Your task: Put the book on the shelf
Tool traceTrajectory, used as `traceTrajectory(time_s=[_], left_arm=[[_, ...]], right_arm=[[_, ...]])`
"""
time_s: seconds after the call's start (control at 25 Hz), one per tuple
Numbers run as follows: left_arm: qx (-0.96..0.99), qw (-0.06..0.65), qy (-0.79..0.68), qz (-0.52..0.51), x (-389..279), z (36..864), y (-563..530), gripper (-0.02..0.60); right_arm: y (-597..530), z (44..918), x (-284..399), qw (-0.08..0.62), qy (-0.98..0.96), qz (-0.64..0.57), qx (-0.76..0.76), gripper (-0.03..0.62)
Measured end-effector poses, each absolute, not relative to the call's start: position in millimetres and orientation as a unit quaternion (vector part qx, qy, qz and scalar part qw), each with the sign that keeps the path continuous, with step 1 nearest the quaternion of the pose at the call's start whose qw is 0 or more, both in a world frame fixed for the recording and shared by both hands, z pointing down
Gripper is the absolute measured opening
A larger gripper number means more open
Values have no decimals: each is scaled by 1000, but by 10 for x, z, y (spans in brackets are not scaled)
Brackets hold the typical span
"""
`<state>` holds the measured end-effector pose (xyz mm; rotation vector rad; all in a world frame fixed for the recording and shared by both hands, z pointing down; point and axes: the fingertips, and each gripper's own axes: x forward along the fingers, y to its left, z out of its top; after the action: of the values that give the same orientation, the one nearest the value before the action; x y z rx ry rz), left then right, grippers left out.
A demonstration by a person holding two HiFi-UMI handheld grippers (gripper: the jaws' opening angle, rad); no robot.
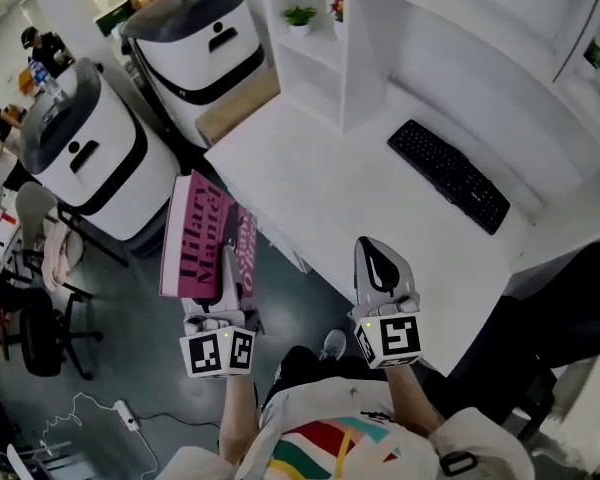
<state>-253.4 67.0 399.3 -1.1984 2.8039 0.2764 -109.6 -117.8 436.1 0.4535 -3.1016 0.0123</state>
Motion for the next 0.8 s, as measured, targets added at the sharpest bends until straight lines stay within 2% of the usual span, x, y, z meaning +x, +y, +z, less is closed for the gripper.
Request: traceTrajectory(time_s=[0.4, 0.8], left_arm=[[-577, 3, 808, 120, -2243, 4000, -1097, 147], [-694, -14, 711, 114, -1982, 3861, -2014, 147]], right_arm=[[-2098, 4232, -155, -13, -935, -4, 354, 3], [-2237, 4028, 300, -7, -867, -35, 498, 3]])
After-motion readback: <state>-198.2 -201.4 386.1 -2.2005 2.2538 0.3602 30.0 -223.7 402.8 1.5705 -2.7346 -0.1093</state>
